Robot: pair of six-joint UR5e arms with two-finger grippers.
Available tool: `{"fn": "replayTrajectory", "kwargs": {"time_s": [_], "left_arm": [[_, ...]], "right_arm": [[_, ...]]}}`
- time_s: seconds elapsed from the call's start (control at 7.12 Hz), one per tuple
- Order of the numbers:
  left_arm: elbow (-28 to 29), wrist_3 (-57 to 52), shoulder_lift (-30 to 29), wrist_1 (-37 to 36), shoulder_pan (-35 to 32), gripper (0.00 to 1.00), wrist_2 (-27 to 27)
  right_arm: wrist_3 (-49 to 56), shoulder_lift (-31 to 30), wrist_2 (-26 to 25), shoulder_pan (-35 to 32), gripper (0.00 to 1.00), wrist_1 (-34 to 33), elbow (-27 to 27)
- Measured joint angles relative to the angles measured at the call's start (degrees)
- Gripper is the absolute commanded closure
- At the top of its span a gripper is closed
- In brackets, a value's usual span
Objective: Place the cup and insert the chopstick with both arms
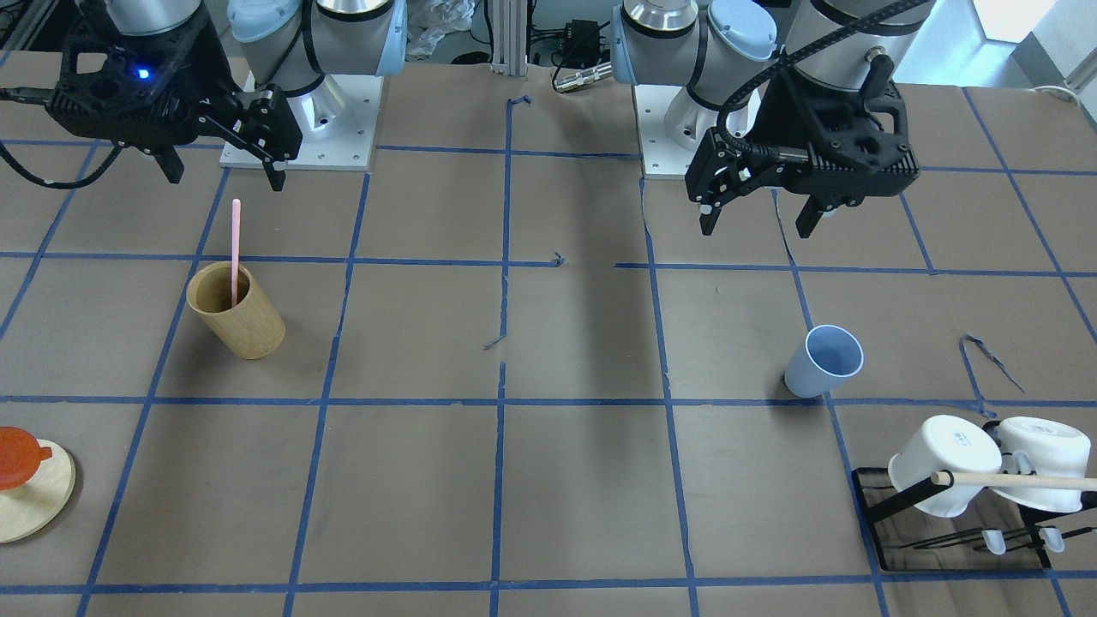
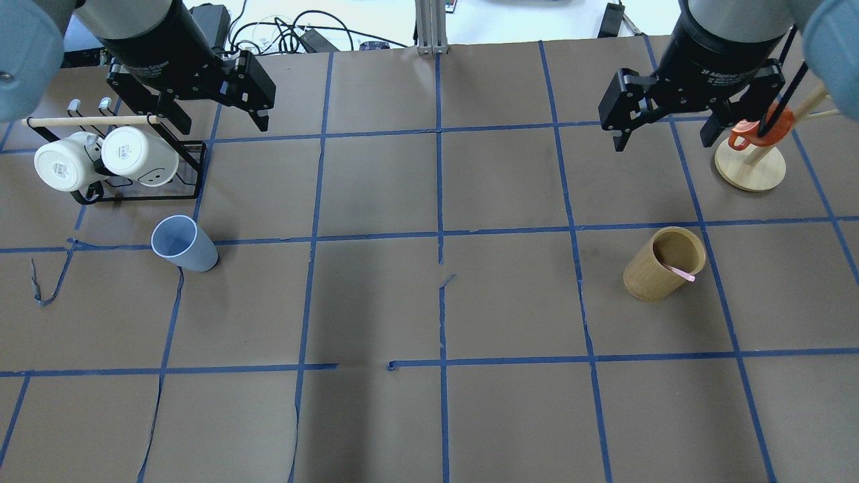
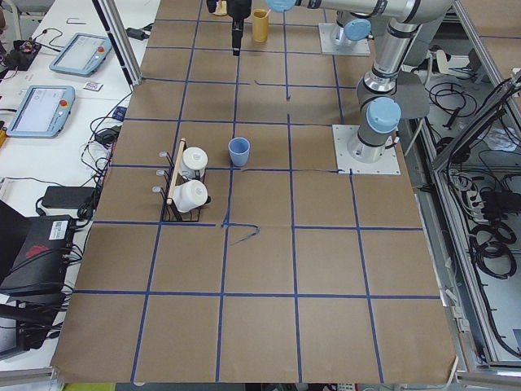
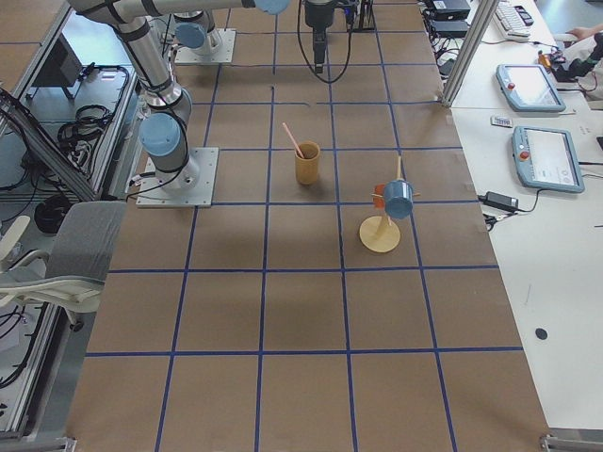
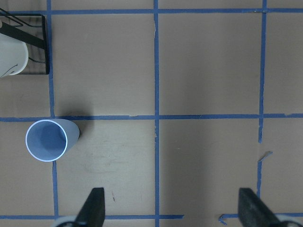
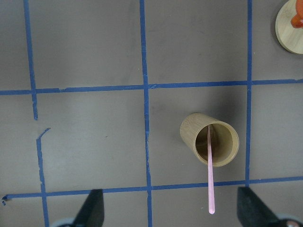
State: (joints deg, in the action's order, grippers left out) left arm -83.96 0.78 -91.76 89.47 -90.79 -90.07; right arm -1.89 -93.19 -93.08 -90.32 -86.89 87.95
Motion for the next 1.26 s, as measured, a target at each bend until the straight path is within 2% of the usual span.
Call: {"fn": "replayTrajectory", "kwargs": {"time_s": [0.84, 0.98, 1.26], "left_arm": [[-0.06, -0.05, 0.00, -0.05, -0.07, 0.00, -0.11], [-0.06, -0.04, 0.00, -0.07, -0.04, 0.00, -0.11], [-0.12, -0.03, 0.00, -0.08, -0.02, 0.00, -0.11]], "right_arm": [[-0.07, -0.05, -0.31, 0.14, 0.00, 0.48, -0.01], [-0.08, 0.44, -0.40, 0.91, 0.00, 0.11, 0.06], [0.08, 2.89, 0.38, 6.79, 0.00, -0.58, 0.11]]}}
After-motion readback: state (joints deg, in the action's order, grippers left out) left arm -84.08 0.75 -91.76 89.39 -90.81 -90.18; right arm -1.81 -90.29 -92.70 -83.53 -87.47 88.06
